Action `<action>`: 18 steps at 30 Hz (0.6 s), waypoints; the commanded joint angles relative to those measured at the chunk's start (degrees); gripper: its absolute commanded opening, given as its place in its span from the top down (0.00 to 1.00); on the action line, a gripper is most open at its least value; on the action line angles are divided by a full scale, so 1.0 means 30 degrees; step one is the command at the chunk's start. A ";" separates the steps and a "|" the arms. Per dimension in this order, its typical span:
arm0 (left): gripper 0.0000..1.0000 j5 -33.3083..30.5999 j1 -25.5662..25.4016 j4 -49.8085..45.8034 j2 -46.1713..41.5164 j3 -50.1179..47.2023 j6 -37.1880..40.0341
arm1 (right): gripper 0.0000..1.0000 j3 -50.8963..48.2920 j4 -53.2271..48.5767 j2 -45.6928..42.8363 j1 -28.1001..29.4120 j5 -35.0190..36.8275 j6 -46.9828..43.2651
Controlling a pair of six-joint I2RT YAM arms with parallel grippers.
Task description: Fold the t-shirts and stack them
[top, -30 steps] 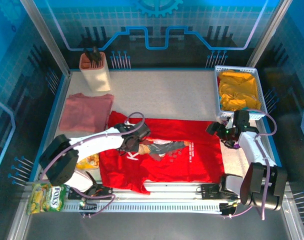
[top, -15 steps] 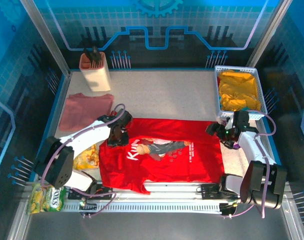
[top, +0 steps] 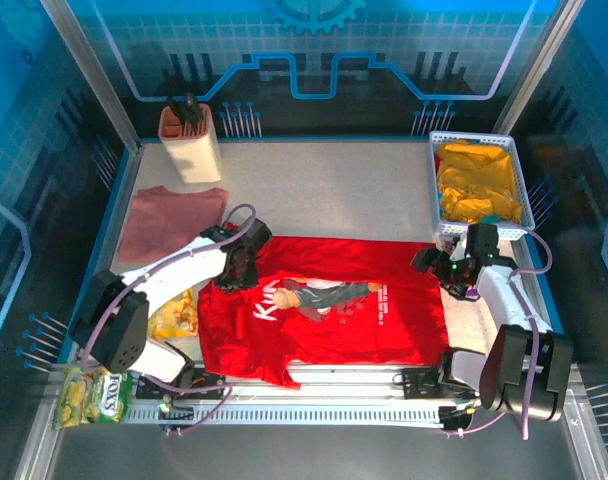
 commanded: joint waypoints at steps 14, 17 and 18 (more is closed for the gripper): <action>0.52 0.0124 -0.2753 0.1562 0.0995 -0.1065 -0.3751 | 0.09 -0.0152 0.0076 0.0071 -0.0292 -0.0484 -0.0231; 0.52 -0.0078 -0.2811 0.1732 0.1308 -0.0840 -0.3582 | 0.09 -0.0166 0.0155 0.0159 -0.0295 -0.0561 -0.0187; 0.53 -0.0102 -0.2832 0.1760 0.1412 -0.0745 -0.3532 | 0.09 -0.0151 0.0156 0.0156 -0.0297 -0.0569 -0.0183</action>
